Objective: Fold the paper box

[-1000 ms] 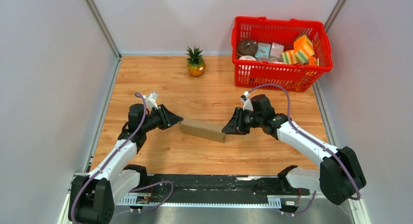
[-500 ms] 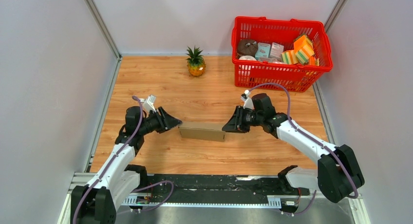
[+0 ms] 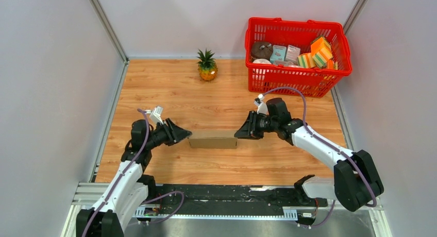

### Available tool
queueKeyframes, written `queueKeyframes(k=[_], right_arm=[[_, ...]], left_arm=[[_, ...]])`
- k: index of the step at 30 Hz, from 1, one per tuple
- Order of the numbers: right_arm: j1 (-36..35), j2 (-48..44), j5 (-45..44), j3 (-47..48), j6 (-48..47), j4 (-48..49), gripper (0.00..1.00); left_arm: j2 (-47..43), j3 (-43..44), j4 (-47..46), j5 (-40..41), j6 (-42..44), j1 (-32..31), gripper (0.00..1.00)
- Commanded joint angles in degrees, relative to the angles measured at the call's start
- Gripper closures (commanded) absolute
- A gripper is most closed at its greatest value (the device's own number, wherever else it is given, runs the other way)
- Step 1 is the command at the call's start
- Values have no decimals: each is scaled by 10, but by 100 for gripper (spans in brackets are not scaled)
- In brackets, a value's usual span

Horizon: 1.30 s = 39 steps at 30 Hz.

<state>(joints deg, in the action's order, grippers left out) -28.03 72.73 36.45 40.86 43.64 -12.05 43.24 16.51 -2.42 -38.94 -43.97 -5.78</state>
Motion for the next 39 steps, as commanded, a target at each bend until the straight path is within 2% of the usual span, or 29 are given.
queueKeyframes(k=[1,6,13,20,24,27,29,30,33,39], right_arm=[[0,24,-41,-12,-23,-17,75],[1,24,-38,-11,-22,-19,75],[0,21,-40,-11,-25,-24,75],[0,14,-42,-15,-25,-24,75],[0,7,-45,-20,-26,-24,75],[-1,14,-43,-20,-25,-19,75],[0,14,-41,-23,-22,-14,75],[-1,15,-41,-25,-22,-12,75],[-1,18,-48,-28,-25,-11,75],[-1,6,-52,-56,-25,-16,76]], left_arm=[[-31,-28,4,-8,-14,2,49],[-76,-38,-5,-11,-46,2,44],[-86,-38,-20,-16,-74,9,41],[-96,-53,-11,-16,-77,29,45],[-97,-61,-7,-22,-71,29,63],[-105,-71,2,-29,-68,29,71],[-119,-79,21,-24,-60,29,76],[-124,-79,48,-18,-42,29,83],[-141,-78,106,3,-16,29,93],[-160,-91,124,-7,-18,29,96]])
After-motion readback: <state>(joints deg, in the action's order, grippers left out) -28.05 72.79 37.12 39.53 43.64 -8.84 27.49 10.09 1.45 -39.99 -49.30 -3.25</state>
